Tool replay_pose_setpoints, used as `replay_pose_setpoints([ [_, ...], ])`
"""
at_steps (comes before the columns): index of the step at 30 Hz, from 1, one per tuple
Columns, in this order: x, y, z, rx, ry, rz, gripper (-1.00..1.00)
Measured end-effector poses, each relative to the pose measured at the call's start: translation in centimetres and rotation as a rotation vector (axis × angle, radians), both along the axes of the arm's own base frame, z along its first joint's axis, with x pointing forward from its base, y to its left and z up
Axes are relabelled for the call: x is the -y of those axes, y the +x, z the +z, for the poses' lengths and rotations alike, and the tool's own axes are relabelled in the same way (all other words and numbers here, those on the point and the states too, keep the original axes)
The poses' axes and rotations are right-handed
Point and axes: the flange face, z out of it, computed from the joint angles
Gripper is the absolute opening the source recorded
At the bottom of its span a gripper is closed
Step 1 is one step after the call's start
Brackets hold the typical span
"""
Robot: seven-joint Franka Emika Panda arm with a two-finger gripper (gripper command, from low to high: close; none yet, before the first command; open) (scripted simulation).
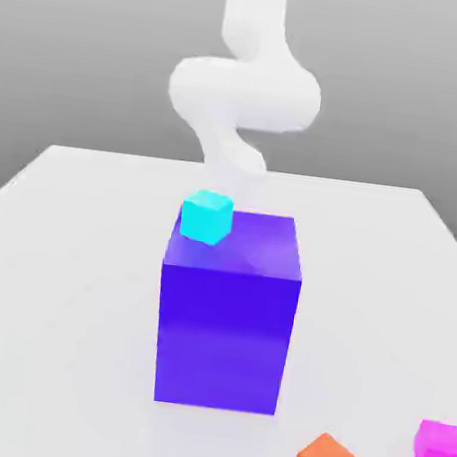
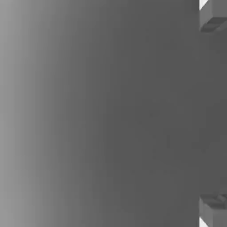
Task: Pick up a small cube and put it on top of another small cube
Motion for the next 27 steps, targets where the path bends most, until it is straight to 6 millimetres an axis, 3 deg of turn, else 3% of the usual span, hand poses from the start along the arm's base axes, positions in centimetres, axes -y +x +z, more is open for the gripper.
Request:
replay_pose_setpoints([
  [6, -5.7, 6.5, -8.7, -0.145, -0.1, 0.261, 0.0],
  [13, -13.5, 10.2, -20.3, -0.294, -0.221, 0.564, 0.0],
  [16, -16.9, 10.5, -25.6, -0.354, -0.276, 0.696, 0.0],
  [20, -22.2, 9.3, -32.9, -0.428, -0.357, 0.895, 0.0],
  [27, -26.9, 5.8, -45.7, -0.559, -0.492, 1.186, 0.0],
])
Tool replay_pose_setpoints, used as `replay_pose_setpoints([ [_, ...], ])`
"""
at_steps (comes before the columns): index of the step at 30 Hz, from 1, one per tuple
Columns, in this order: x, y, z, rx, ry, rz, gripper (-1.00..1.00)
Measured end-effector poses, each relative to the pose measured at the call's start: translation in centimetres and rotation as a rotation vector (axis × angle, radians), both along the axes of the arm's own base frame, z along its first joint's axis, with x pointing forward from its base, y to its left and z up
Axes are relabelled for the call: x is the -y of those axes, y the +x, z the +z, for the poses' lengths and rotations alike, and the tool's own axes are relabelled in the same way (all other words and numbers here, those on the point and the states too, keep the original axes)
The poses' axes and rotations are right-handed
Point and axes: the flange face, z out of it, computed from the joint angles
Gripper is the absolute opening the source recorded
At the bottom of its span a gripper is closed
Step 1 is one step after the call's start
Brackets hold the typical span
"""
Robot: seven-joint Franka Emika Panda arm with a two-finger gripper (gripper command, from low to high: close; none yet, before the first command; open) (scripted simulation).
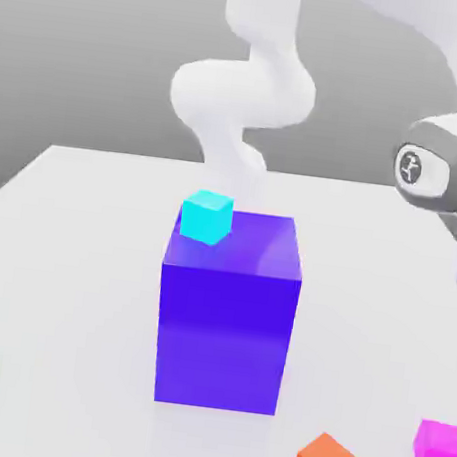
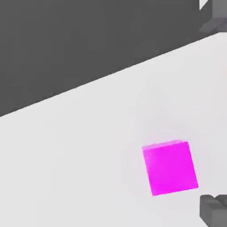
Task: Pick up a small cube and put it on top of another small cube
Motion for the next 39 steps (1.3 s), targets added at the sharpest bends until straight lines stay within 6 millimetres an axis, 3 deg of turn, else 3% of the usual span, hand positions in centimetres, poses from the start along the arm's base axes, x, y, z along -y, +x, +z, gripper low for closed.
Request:
replay_pose_setpoints([
  [5, -1.0, -1.2, -7.6, -0.029, -0.029, 0.074, 0.0],
  [6, -1.0, -1.3, -8.8, -0.03, -0.03, 0.075, -1.0],
  [13, -1.0, -1.4, -9.0, -0.031, -0.031, 0.076, -1.0],
  [17, -1.0, -1.3, -4.4, -0.031, -0.031, 0.077, -1.0],
  [18, -0.1, -0.8, -3.5, -0.031, -0.031, 0.049, -1.0],
  [24, 13.6, 5.4, -1.8, -0.034, -0.035, -0.368, -1.0],
  [29, 26.1, 7.3, -0.8, -0.037, -0.032, -0.72, -1.0],
  [34, 38.6, 6.0, 0.2, -0.042, -0.024, -1.074, -1.0],
  [39, 51.2, 1.4, 1.2, -0.046, -0.01, -1.456, -1.0],
])
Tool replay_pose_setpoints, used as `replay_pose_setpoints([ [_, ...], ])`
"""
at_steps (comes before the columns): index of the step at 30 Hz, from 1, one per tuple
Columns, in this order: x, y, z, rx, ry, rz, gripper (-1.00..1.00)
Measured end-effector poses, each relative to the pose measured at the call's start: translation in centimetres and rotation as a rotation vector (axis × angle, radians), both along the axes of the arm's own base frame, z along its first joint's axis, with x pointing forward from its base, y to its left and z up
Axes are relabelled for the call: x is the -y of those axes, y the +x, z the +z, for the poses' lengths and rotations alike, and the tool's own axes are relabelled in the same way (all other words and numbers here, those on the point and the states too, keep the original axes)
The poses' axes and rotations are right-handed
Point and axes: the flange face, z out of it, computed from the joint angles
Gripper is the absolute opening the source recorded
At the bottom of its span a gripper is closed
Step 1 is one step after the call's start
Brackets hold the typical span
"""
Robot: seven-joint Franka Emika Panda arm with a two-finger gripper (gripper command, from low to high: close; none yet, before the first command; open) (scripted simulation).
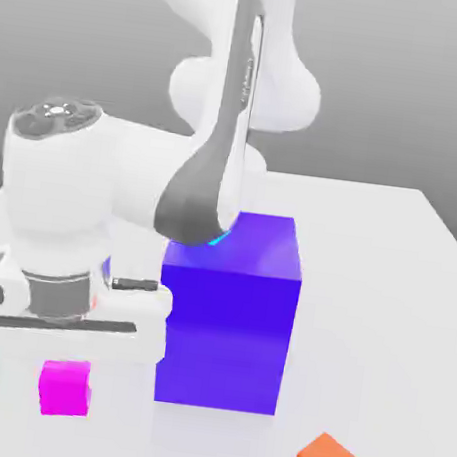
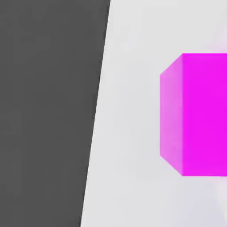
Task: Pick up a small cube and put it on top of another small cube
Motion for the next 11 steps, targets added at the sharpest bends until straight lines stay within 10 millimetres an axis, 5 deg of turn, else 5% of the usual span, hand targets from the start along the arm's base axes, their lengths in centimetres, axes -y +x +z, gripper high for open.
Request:
replay_pose_setpoints([
  [3, 7.5, -4.8, 0.7, 0.004, 0.005, -0.256, -1.0],
  [7, 10.0, -6.6, -3.3, 0.007, 0.006, -0.342, -1.0],
  [8, 10.0, -6.7, -4.7, 0.007, 0.007, -0.346, 1.0],
  [11, 10.0, -6.7, -4.7, 0.007, 0.007, -0.346, 1.0],
])
